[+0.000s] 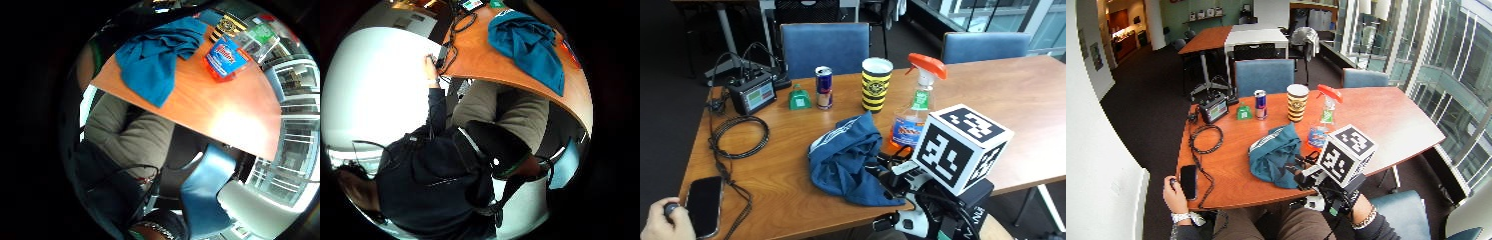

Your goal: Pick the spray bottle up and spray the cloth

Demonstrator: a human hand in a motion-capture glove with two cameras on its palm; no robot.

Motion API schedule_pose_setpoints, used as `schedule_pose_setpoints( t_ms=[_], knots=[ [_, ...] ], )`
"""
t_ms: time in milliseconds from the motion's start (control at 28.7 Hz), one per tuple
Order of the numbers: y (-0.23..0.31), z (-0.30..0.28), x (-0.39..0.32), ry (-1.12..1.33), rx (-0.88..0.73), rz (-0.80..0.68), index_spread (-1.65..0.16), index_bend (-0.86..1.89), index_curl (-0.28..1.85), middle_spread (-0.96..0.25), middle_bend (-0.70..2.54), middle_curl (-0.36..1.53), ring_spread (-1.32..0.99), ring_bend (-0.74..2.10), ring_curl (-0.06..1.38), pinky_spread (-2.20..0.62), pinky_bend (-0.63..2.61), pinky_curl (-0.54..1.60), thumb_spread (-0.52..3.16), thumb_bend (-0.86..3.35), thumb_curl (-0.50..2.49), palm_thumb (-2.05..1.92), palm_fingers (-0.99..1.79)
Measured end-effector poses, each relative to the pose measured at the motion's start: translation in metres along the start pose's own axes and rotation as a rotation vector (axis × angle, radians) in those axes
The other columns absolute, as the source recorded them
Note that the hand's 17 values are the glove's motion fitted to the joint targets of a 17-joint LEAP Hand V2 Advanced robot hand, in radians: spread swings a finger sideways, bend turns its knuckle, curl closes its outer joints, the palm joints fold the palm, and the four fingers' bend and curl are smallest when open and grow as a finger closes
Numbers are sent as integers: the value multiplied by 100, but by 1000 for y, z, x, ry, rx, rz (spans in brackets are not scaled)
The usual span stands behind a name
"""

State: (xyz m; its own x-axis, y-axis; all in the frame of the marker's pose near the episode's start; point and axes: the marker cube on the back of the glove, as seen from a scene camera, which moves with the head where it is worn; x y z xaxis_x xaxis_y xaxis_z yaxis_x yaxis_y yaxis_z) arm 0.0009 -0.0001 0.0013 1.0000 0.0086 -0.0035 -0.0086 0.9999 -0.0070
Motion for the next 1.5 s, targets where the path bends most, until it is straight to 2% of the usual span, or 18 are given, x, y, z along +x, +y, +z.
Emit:
schedule_pose_setpoints(
  t_ms=[244,627,1115,1290,1499],
  knots=[
    [-8,-4,7,9,14,27,-34,20,15,-4,18,11,-2,34,13,17,36,16,71,12,10,29,43],
    [-48,-50,25,38,128,49,-40,18,22,-4,19,17,-2,36,19,21,33,22,95,8,15,35,45],
    [-104,-142,88,55,499,135,-39,18,28,-8,21,25,-7,44,25,20,27,25,108,6,22,47,77],
    [-117,-148,125,2,563,220,-37,15,29,-11,24,29,-10,46,28,17,23,26,110,7,24,54,87],
    [-125,-131,161,-204,669,330,-35,14,30,-14,27,33,-13,48,31,13,18,27,111,6,26,59,97]
  ],
)
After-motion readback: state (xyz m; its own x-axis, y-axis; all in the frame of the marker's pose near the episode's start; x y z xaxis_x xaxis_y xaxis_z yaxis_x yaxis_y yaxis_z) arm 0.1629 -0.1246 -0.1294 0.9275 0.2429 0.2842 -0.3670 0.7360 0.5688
